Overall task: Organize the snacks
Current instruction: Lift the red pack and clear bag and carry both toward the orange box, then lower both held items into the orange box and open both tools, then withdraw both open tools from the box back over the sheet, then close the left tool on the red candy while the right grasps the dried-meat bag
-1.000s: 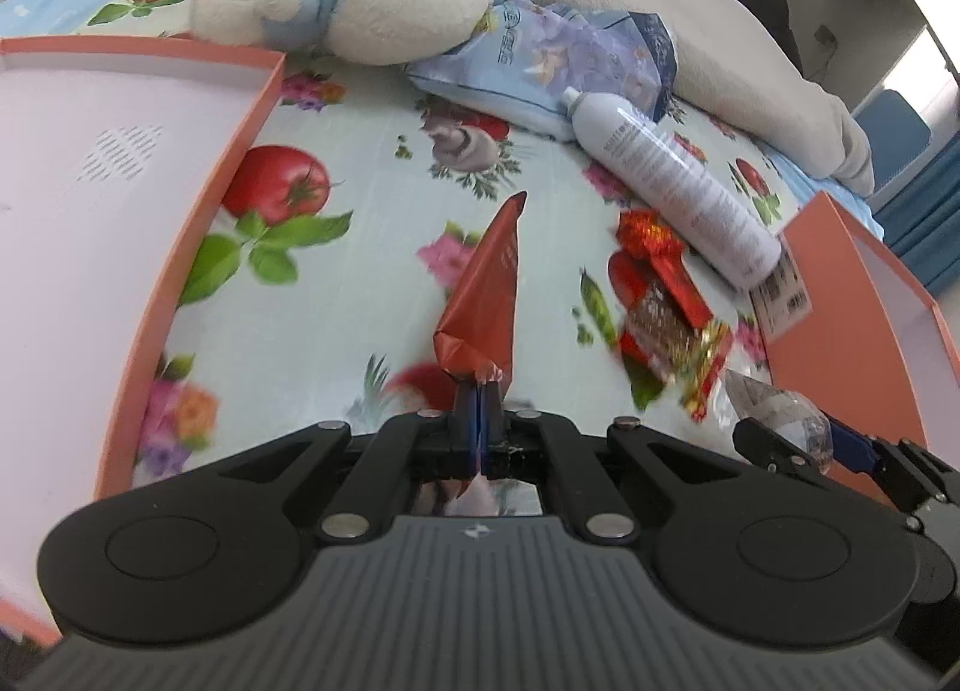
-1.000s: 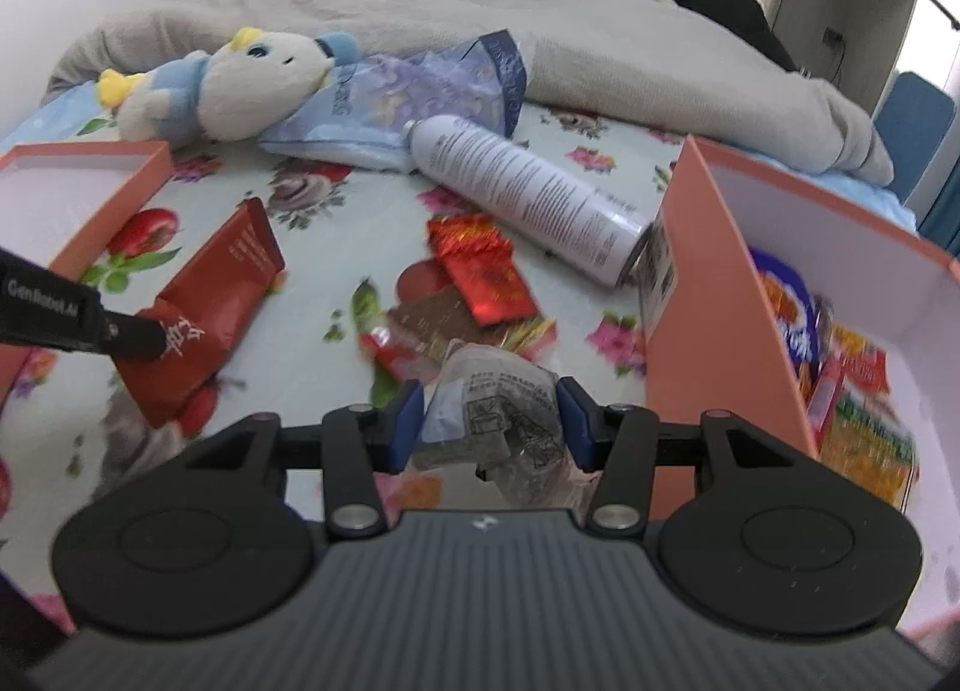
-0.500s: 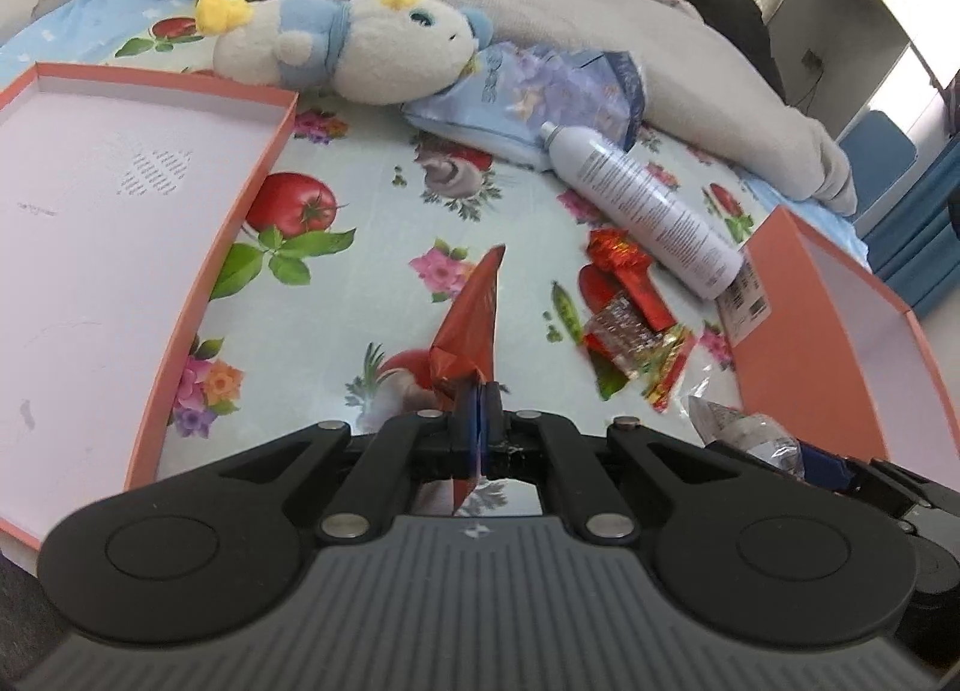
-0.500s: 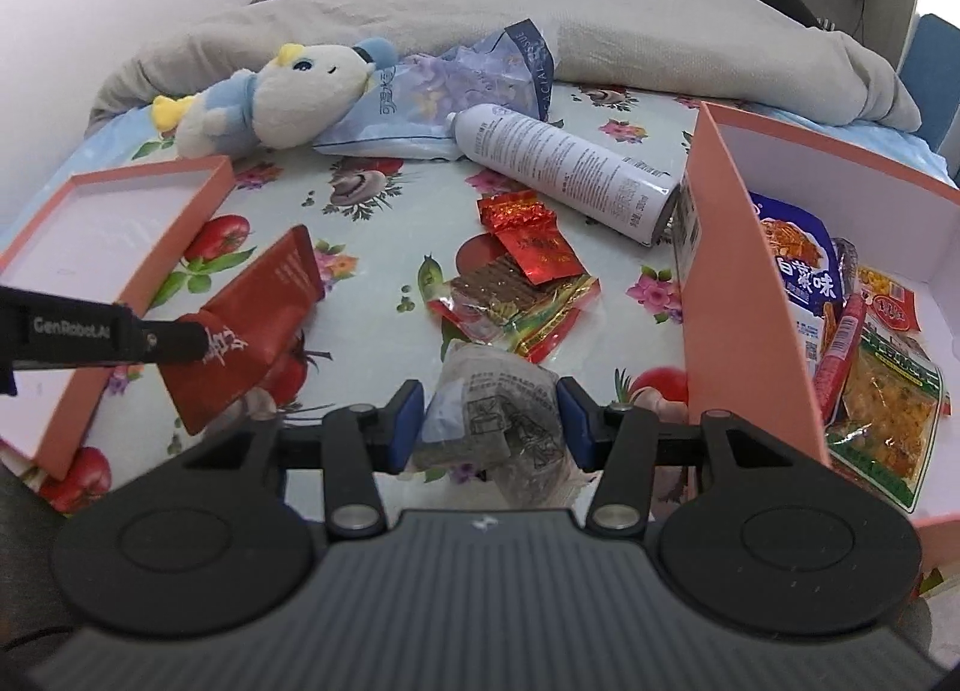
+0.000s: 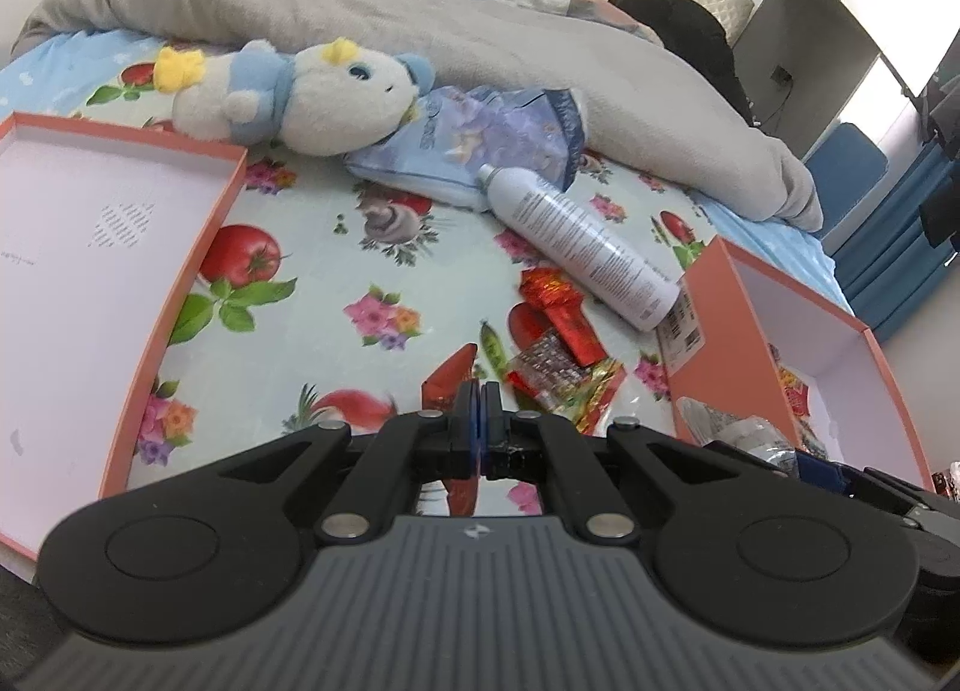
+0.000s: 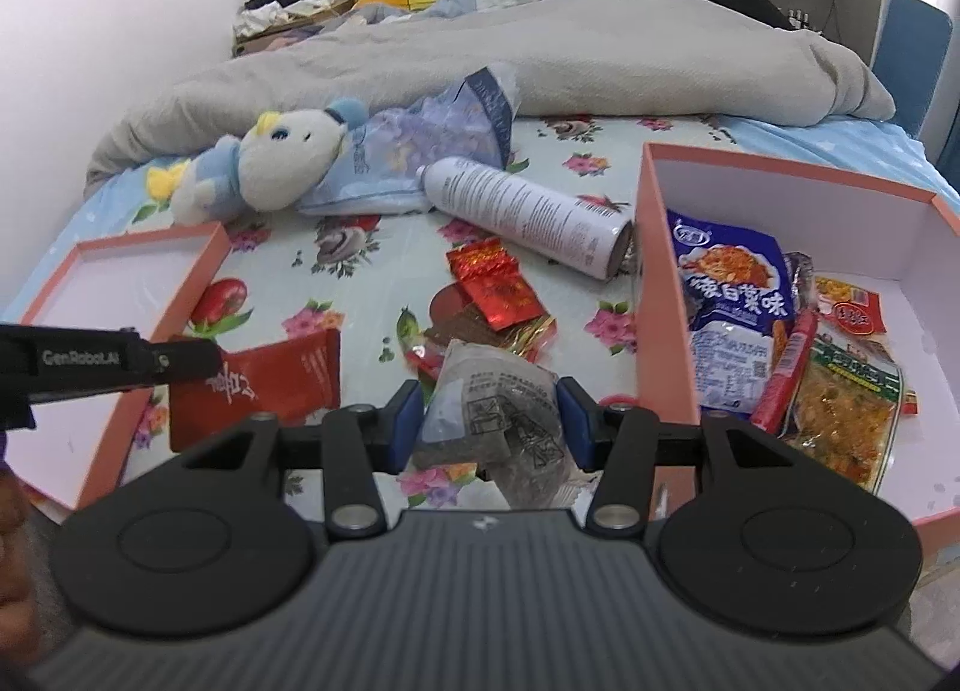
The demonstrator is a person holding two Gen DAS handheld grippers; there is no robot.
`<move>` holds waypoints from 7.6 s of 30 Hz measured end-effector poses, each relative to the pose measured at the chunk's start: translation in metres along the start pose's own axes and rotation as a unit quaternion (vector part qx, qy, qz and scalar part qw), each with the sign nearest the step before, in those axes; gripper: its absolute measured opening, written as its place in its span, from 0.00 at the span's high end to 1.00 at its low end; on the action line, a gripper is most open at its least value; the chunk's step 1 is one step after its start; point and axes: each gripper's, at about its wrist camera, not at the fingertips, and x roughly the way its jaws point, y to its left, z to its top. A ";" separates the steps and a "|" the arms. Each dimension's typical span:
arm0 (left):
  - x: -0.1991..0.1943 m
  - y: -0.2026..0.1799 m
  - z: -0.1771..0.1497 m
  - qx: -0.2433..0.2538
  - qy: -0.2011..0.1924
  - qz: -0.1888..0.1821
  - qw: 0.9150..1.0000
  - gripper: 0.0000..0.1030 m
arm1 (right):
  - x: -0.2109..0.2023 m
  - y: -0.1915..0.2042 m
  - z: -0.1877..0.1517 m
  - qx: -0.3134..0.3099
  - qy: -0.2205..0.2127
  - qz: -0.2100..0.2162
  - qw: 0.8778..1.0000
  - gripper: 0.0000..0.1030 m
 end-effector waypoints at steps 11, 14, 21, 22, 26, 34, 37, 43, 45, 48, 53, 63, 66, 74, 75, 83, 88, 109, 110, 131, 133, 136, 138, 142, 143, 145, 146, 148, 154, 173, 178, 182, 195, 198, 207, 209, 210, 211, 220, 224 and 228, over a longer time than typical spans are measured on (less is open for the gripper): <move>-0.012 -0.044 0.031 0.025 -0.017 -0.014 0.999 0.99 | -0.021 -0.030 0.032 0.019 -0.024 -0.003 1.000 0.51; -0.017 -0.060 0.048 0.032 -0.027 -0.024 0.999 0.99 | -0.026 -0.037 0.045 0.027 -0.035 -0.002 0.999 0.51; -0.030 -0.108 0.089 0.074 -0.067 -0.052 0.994 0.99 | -0.043 -0.048 0.079 0.031 -0.080 -0.004 0.996 0.51; -0.032 -0.115 0.094 0.080 -0.073 -0.057 0.992 0.99 | -0.047 -0.051 0.085 0.031 -0.088 -0.005 0.996 0.51; -0.038 -0.145 0.110 0.098 -0.089 -0.084 0.988 0.99 | -0.058 -0.065 0.104 0.034 -0.115 -0.017 0.993 0.51; -0.045 -0.211 0.127 0.145 -0.103 -0.142 0.974 0.99 | -0.084 -0.097 0.127 0.048 -0.162 -0.062 0.984 0.51; -0.041 -0.237 0.128 0.164 -0.094 -0.164 0.968 0.99 | -0.090 -0.117 0.129 0.062 -0.166 -0.086 0.980 0.51; -0.011 -0.289 0.111 0.210 -0.055 -0.197 0.956 0.99 | -0.089 -0.161 0.118 0.088 -0.134 -0.138 0.977 0.50; 0.005 -0.305 0.102 0.232 -0.043 -0.199 0.951 0.99 | -0.082 -0.176 0.111 0.100 -0.113 -0.148 0.978 0.50; 0.030 -0.329 0.085 0.264 -0.015 -0.201 0.943 0.99 | -0.068 -0.201 0.097 0.127 -0.072 -0.152 0.977 0.50; 0.070 -0.350 0.060 0.302 0.033 -0.191 0.933 0.99 | -0.036 -0.228 0.072 0.159 -0.006 -0.155 0.975 0.50; 0.116 -0.355 0.041 0.316 0.117 -0.174 0.925 0.99 | -0.002 -0.247 0.038 0.190 0.070 -0.144 0.969 0.50; 0.118 -0.355 0.040 0.316 0.122 -0.172 0.925 0.99 | -0.003 -0.249 0.037 0.194 0.072 -0.143 0.968 0.49; 0.118 -0.345 0.053 0.302 0.127 -0.157 0.932 0.56 | -0.018 -0.255 0.049 0.198 0.047 -0.147 0.968 0.30; 0.116 -0.342 0.055 0.301 0.123 -0.162 0.932 0.52 | -0.021 -0.254 0.051 0.200 0.039 -0.143 0.968 0.30; 0.079 -0.320 0.083 0.291 0.074 -0.178 0.937 0.52 | -0.059 -0.230 0.076 0.189 -0.038 -0.129 0.973 0.30; 0.042 -0.304 0.100 0.289 0.024 -0.182 0.940 0.52 | -0.081 -0.205 0.087 0.172 -0.079 -0.124 0.974 0.30; -0.074 -0.186 0.085 0.232 -0.070 -0.163 0.956 0.52 | -0.123 -0.087 0.066 0.120 -0.142 -0.068 0.980 0.30; -0.076 -0.180 0.085 0.228 -0.072 -0.161 0.958 0.52 | -0.122 -0.081 0.064 0.116 -0.142 -0.066 0.981 0.30; -0.089 -0.056 0.033 0.113 -0.050 -0.100 0.987 0.52 | -0.100 -0.006 0.006 0.046 -0.098 0.008 0.994 0.30; -0.085 -0.048 0.027 0.106 -0.044 -0.096 0.989 0.52 | -0.096 0.000 -0.001 0.037 -0.091 0.018 0.995 0.30; -0.077 -0.038 0.019 0.103 -0.035 -0.090 0.990 0.52 | -0.089 0.006 -0.010 0.031 -0.079 0.028 0.996 0.30; -0.073 -0.034 0.013 0.102 -0.032 -0.085 0.991 0.52 | -0.085 0.008 -0.017 0.030 -0.071 0.032 0.996 0.30; -0.065 -0.022 0.002 0.092 -0.020 -0.081 0.992 0.52 | -0.081 0.013 -0.027 0.026 -0.058 0.042 0.997 0.30; -0.063 -0.019 0.001 0.089 -0.017 -0.081 0.993 0.52 | -0.079 0.015 -0.030 0.026 -0.054 0.043 0.997 0.30; -0.056 -0.013 -0.001 0.081 -0.012 -0.079 0.993 0.52 | -0.074 0.018 -0.032 0.022 -0.050 0.044 0.998 0.30; -0.052 -0.009 -0.001 0.077 -0.008 -0.078 0.994 0.50 | -0.071 0.020 -0.034 0.018 -0.049 0.044 0.998 0.30; -0.043 -0.002 0.000 0.069 -0.001 -0.080 0.994 0.48 | -0.064 0.023 -0.036 0.013 -0.043 0.042 0.998 0.30; -0.001 0.012 0.008 0.063 0.023 -0.079 0.995 0.42 | -0.036 0.025 -0.035 0.012 -0.024 0.045 0.999 0.30; 0.144 0.003 0.050 0.120 0.102 -0.109 0.982 0.33 | 0.075 0.018 -0.010 -0.010 0.014 0.046 0.999 0.30; 0.176 -0.001 0.062 0.131 0.119 -0.126 0.976 0.25 | 0.098 0.019 -0.005 -0.034 0.016 0.030 0.999 0.29; 0.202 -0.002 0.076 0.128 0.132 -0.140 0.973 0.24 | 0.117 0.017 0.001 -0.039 0.022 0.028 0.999 0.17; 0.261 -0.023 0.110 0.196 0.182 -0.181 0.946 0.24 | 0.165 0.018 0.011 -0.039 0.022 0.004 0.999 0.01; 0.267 -0.028 0.109 0.211 0.187 -0.199 0.938 0.24 | 0.176 0.017 0.008 -0.033 0.038 0.010 0.999 0.01; 0.277 -0.049 0.101 0.275 0.173 -0.205 0.923 0.24 | 0.181 0.017 0.002 -0.046 0.044 0.011 0.998 0.10; 0.277 -0.052 0.102 0.282 0.168 -0.203 0.922 0.24 | 0.179 0.016 0.004 -0.044 0.039 0.006 0.998 0.30; 0.277 -0.053 0.102 0.285 0.167 -0.207 0.921 0.24 | 0.178 0.017 0.005 -0.044 0.041 0.007 0.998 0.34; 0.278 -0.054 0.102 0.287 0.167 -0.211 0.919 0.24 | 0.178 0.019 0.005 -0.049 0.041 0.010 0.998 0.41; 0.279 -0.064 0.093 0.326 0.167 -0.195 0.910 0.43 | 0.170 0.034 0.002 -0.079 0.033 0.012 0.996 0.66; 0.280 -0.063 0.094 0.324 0.160 -0.184 0.914 0.53 | 0.166 0.035 0.000 -0.087 0.033 0.016 0.996 0.69; 0.275 -0.063 0.090 0.331 0.154 -0.177 0.914 0.55 | 0.158 0.034 -0.005 -0.095 0.032 0.018 0.995 0.71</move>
